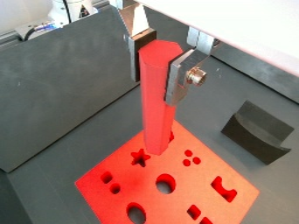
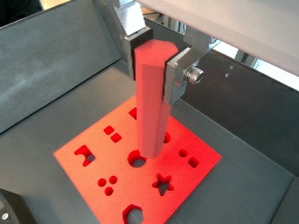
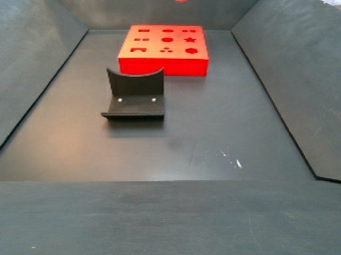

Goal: Insert the hexagon object.

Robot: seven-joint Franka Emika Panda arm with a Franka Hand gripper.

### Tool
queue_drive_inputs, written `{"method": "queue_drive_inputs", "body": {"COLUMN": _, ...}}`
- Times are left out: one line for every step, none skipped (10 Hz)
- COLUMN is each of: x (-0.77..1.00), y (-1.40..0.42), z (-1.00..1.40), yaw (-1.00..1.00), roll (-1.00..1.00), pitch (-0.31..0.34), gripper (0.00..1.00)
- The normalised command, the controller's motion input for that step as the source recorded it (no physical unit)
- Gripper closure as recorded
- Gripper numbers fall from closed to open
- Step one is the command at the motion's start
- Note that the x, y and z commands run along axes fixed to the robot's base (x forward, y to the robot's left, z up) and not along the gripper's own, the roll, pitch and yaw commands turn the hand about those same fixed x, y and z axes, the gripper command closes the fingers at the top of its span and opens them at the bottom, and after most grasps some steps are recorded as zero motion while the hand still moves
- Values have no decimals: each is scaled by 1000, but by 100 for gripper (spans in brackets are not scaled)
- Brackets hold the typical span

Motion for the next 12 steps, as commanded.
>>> {"method": "queue_drive_inputs", "body": {"x": 363, "y": 386, "z": -114, "yaw": 0, "roll": 0, "pitch": 136, "gripper": 100}}
{"method": "queue_drive_inputs", "body": {"x": 120, "y": 794, "z": -497, "yaw": -134, "roll": -67, "pitch": 67, "gripper": 100}}
{"method": "queue_drive_inputs", "body": {"x": 243, "y": 637, "z": -746, "yaw": -223, "roll": -196, "pitch": 47, "gripper": 100}}
{"method": "queue_drive_inputs", "body": {"x": 160, "y": 660, "z": -863, "yaw": -260, "roll": -137, "pitch": 20, "gripper": 100}}
{"method": "queue_drive_inputs", "body": {"x": 17, "y": 671, "z": -723, "yaw": -194, "roll": -209, "pitch": 0, "gripper": 100}}
{"method": "queue_drive_inputs", "body": {"x": -214, "y": 720, "z": -683, "yaw": 0, "roll": -229, "pitch": -49, "gripper": 100}}
{"method": "queue_drive_inputs", "body": {"x": -277, "y": 451, "z": -403, "yaw": 23, "roll": -254, "pitch": -83, "gripper": 100}}
{"method": "queue_drive_inputs", "body": {"x": -309, "y": 89, "z": -54, "yaw": 154, "roll": -270, "pitch": -217, "gripper": 100}}
{"method": "queue_drive_inputs", "body": {"x": -291, "y": -97, "z": 0, "yaw": 306, "roll": -157, "pitch": -280, "gripper": 100}}
{"method": "queue_drive_inputs", "body": {"x": -423, "y": -174, "z": -11, "yaw": 354, "roll": -131, "pitch": -379, "gripper": 100}}
{"method": "queue_drive_inputs", "body": {"x": -217, "y": -63, "z": 0, "yaw": 320, "roll": -19, "pitch": -224, "gripper": 100}}
{"method": "queue_drive_inputs", "body": {"x": 0, "y": 0, "z": -49, "yaw": 40, "roll": 0, "pitch": 0, "gripper": 100}}
